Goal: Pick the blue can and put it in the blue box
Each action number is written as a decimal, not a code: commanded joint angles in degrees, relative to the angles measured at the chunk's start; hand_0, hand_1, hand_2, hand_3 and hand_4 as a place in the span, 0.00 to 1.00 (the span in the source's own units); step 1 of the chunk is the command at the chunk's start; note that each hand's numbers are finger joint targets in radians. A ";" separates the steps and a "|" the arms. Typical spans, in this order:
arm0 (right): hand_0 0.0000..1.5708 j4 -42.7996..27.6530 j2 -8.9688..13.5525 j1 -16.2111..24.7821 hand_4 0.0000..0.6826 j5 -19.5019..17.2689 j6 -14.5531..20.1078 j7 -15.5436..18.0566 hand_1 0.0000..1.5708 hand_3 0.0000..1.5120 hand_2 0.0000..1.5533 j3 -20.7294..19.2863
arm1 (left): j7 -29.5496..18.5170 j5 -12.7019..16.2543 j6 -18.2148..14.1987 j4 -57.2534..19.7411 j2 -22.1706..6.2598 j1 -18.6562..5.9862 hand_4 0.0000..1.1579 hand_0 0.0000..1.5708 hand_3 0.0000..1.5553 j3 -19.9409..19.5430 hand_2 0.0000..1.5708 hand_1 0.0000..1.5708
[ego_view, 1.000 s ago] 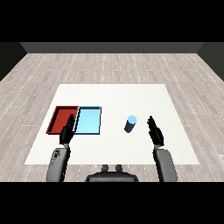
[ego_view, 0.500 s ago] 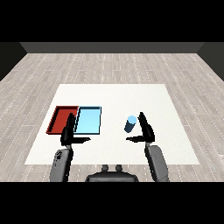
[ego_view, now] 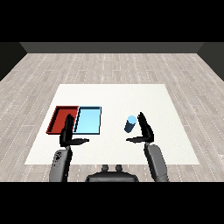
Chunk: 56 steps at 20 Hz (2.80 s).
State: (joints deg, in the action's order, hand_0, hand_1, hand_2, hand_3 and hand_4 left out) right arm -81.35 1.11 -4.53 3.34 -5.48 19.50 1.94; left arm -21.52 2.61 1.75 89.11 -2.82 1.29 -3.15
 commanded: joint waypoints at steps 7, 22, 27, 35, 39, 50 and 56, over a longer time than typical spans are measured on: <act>0.00 3.09 -0.20 0.12 0.00 -0.01 0.06 2.25 0.00 0.00 0.00 -1.16 | -3.93 -3.03 -2.30 -3.50 2.40 -0.16 0.00 0.00 0.00 2.30 0.00 0.00; 0.00 13.63 -1.07 -6.06 0.00 1.27 3.20 0.58 0.00 0.00 0.00 -3.61 | 1.73 -1.98 -2.09 3.20 1.22 1.26 0.00 0.00 0.00 1.91 0.00 0.00; 0.00 15.74 1.42 -10.43 0.00 2.91 2.25 -1.44 0.00 0.00 0.00 -6.41 | 1.38 -0.91 -1.61 2.17 -0.05 0.05 0.00 0.00 0.00 -0.22 0.00 0.00; 0.00 25.00 0.50 -17.23 0.00 4.42 2.36 -1.51 0.00 0.00 0.00 -7.46 | 1.15 -2.78 -3.08 0.47 0.50 -1.69 0.00 0.00 0.00 0.44 0.00 0.00; 0.00 33.74 1.47 -20.23 0.00 6.28 1.23 3.22 0.00 0.00 0.00 -10.05 | -1.55 -3.50 -3.69 -0.08 1.48 -0.08 0.00 0.00 0.00 1.16 0.00 0.00; 0.00 39.57 -0.40 -20.64 0.00 6.92 0.93 7.53 0.00 0.00 0.00 -8.98 | -1.66 -3.36 -3.25 -1.79 0.44 -2.45 0.00 0.00 0.00 0.13 0.00 0.00; 0.00 42.43 -1.07 -23.13 0.00 8.90 4.05 8.18 0.00 0.00 0.00 -6.12 | 2.18 -1.85 -1.96 1.83 -0.44 -1.45 0.00 0.00 0.00 -0.28 0.00 0.00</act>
State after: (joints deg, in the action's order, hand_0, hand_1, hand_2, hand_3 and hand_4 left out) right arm -43.44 0.70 -25.62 11.17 -3.42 24.93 -6.32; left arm -21.69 1.25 0.43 91.65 -3.11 2.58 -3.47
